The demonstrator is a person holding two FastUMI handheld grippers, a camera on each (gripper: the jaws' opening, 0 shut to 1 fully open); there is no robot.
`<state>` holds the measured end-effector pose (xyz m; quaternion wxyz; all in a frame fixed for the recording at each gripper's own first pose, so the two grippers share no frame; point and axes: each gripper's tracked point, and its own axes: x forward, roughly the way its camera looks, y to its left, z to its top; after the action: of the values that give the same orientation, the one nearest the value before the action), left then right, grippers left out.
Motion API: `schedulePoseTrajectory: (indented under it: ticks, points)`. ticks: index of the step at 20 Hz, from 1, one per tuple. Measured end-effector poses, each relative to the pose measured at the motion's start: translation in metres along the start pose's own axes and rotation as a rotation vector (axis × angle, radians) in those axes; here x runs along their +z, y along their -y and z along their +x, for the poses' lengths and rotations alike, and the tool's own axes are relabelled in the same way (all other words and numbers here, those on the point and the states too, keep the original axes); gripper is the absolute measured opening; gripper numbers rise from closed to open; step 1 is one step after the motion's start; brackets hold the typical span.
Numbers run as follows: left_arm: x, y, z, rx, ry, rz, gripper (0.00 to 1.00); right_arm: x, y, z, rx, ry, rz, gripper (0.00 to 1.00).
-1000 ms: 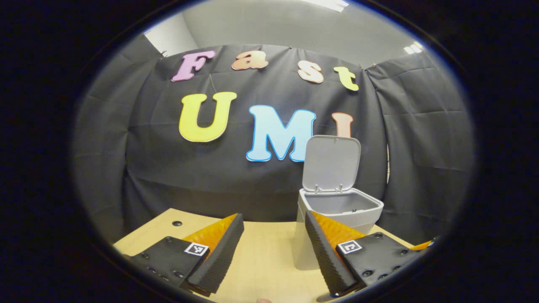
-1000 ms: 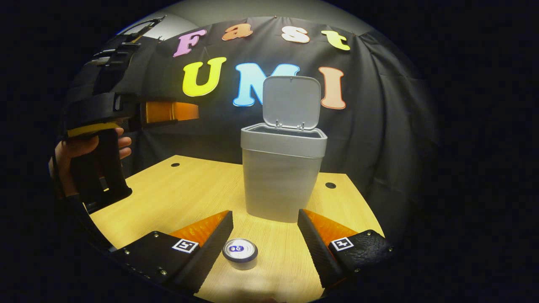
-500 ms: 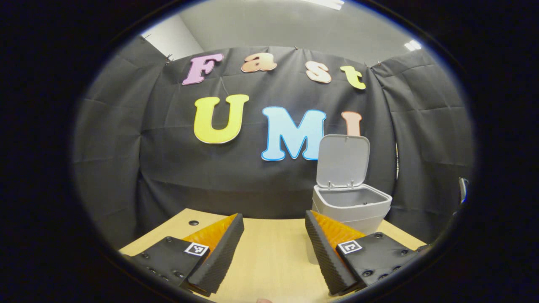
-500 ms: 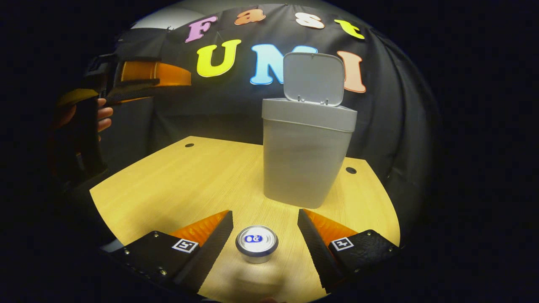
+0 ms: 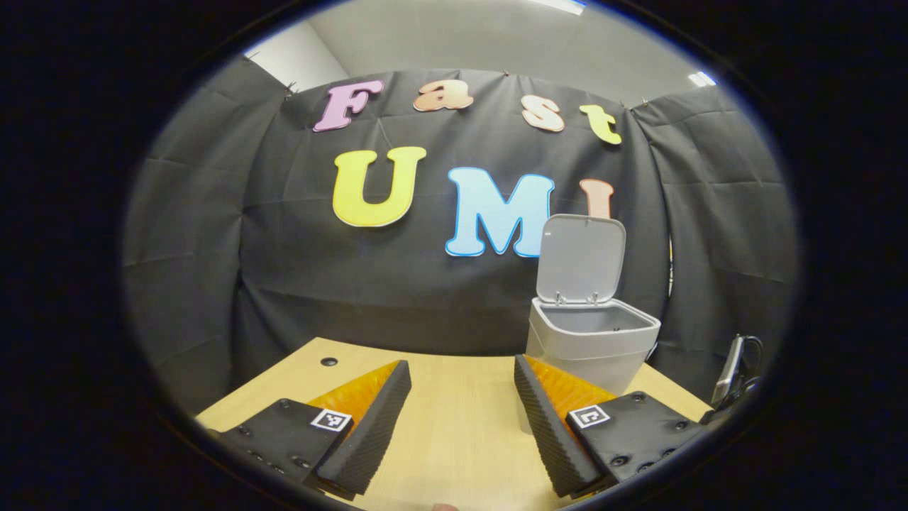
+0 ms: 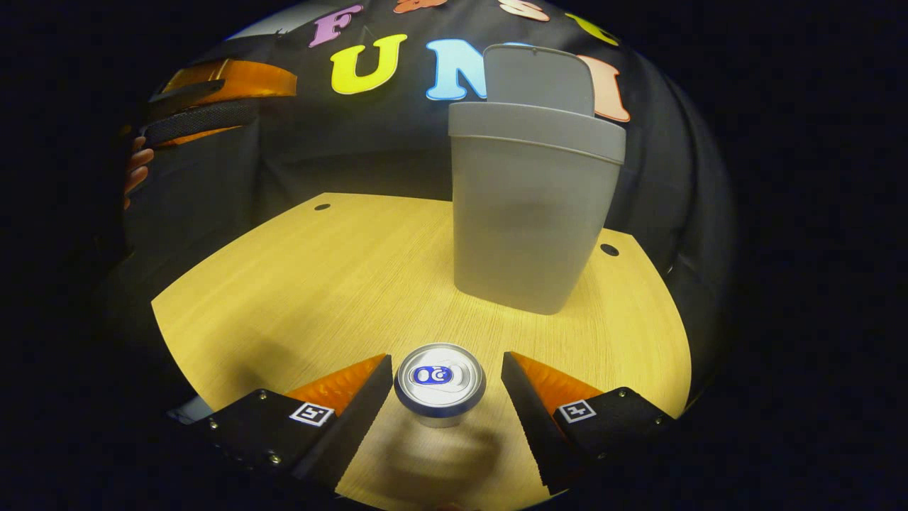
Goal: Press the lid of the desktop garbage bin to open it, pick up the crumpled paper on the desktop and throw it into the bin, then pick up the pop can on the desktop and drop it into the bin, and finally close the garbage bin lid.
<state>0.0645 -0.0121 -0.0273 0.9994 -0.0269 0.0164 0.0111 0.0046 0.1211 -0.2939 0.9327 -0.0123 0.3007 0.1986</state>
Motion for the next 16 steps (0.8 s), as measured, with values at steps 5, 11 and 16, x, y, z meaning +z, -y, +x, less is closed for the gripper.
schedulePoseTrajectory:
  ticks: [5,11,16]
  points:
    - [-0.004,0.003,-0.001,-0.010,-0.012,0.005,0.98,-0.009,-0.002,0.013,0.003,-0.043,0.010,0.99]
    - [-0.006,0.006,-0.002,-0.019,-0.015,0.007,1.00,-0.012,-0.004,0.012,0.026,-0.064,-0.011,0.85]
    - [-0.006,0.007,-0.005,-0.016,-0.012,-0.003,1.00,-0.007,0.006,0.003,-0.008,-0.042,-0.010,0.82]
